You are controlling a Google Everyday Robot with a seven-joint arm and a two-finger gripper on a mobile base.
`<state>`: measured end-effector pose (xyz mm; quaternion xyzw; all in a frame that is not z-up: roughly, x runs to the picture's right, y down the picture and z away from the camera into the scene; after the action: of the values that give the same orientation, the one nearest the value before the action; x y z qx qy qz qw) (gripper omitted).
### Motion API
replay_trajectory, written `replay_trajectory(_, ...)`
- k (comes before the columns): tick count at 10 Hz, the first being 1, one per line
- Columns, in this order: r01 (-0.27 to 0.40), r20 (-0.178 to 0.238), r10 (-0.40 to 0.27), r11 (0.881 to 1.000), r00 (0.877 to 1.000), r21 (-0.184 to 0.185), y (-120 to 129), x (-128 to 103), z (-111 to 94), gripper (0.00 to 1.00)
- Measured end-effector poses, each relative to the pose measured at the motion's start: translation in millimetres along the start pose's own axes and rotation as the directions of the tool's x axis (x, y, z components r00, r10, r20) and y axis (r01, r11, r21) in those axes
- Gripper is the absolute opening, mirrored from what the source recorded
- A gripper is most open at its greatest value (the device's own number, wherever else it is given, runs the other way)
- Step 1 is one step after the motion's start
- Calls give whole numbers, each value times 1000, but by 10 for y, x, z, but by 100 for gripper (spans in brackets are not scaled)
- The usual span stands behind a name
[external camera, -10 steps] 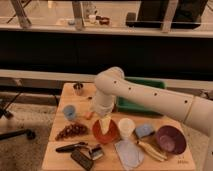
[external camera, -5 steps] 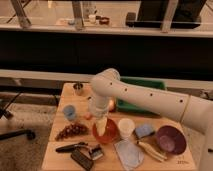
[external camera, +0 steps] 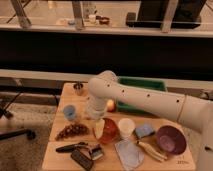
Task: Place grapes in red bowl
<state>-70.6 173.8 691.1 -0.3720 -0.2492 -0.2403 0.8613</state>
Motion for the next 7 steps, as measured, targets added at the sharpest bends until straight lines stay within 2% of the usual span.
replay_trajectory(4,27,6,-27,999,1000,-19,-6,-187,60,80)
replay_trajectory(7,64,-9,-64,997,998,-36,9,-393,97,80)
